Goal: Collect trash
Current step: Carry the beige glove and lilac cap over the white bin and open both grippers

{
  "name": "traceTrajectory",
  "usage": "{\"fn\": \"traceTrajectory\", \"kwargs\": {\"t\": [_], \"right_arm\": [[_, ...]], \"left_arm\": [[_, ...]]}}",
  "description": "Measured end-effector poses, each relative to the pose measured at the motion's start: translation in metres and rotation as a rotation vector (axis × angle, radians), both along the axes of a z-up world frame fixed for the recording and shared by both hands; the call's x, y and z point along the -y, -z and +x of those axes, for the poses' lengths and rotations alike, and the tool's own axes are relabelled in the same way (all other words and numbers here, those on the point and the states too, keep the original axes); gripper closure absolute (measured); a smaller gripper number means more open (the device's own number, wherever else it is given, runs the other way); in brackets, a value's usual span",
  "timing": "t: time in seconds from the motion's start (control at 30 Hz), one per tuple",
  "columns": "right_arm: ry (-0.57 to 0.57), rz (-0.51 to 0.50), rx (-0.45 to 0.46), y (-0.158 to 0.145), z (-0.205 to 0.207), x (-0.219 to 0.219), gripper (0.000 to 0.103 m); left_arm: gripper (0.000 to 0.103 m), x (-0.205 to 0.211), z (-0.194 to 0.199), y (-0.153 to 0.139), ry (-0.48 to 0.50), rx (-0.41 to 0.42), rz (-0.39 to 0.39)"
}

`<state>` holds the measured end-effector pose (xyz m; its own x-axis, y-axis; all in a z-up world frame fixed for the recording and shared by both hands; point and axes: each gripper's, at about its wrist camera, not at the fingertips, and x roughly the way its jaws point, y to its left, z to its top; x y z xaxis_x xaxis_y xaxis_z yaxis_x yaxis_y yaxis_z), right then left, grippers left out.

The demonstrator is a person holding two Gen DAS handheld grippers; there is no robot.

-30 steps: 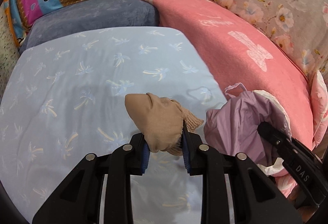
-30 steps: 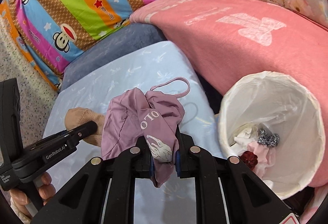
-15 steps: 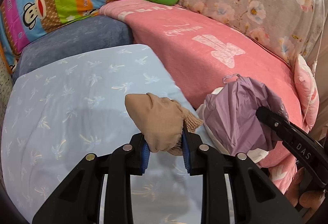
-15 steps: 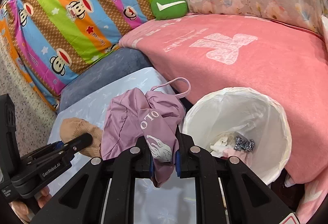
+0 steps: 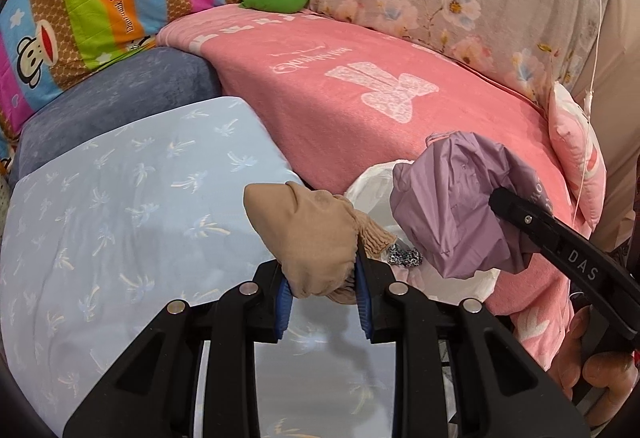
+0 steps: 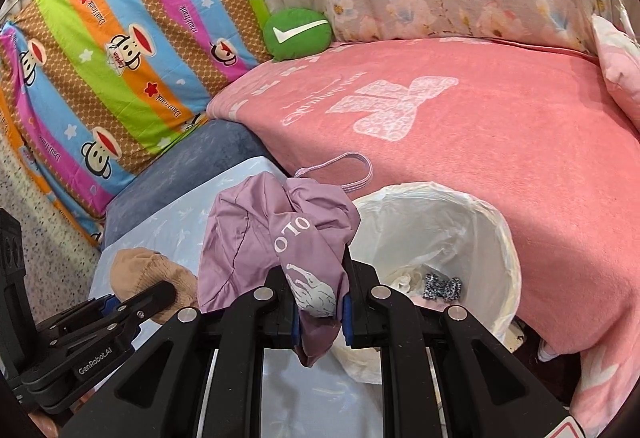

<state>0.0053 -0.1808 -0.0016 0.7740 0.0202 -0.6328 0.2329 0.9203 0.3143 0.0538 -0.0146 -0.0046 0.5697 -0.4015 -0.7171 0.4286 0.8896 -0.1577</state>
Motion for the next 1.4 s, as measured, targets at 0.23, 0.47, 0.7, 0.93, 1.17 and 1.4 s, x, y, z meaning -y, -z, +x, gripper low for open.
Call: {"fn": "traceTrajectory", "kwargs": {"t": [0.23, 0.47, 0.7, 0.93, 1.17, 1.4], "right_arm": [[0.039, 0.007, 0.006, 0.0, -0.009, 0.02, 0.09], [0.081, 0.015, 0.015, 0.0, -0.018, 0.039, 0.09], [0.133, 0.022, 0.016, 0.002, -0.026, 0.063, 0.09], [0.178, 0.029, 0.017, 0.003, -0.031, 0.083, 0.09], [0.196, 0.028, 0.028, 0.001, -0.031, 0.094, 0.09], [0.189, 0.029, 0.037, -0.001, -0.025, 0.094, 0.09]], "left_arm": [[0.077, 0.019, -0.005, 0.0, 0.037, 0.0, 0.01], [0.077, 0.042, -0.008, 0.0, 0.081, -0.006, 0.019], [0.075, 0.071, -0.005, 0.002, 0.153, -0.027, 0.014], [0.069, 0.101, -0.002, 0.001, 0.221, -0.027, 0.005], [0.045, 0.105, -0.001, -0.003, 0.214, 0.002, -0.006], [0.037, 0.096, 0.006, -0.005, 0.177, 0.01, -0.006]]}}
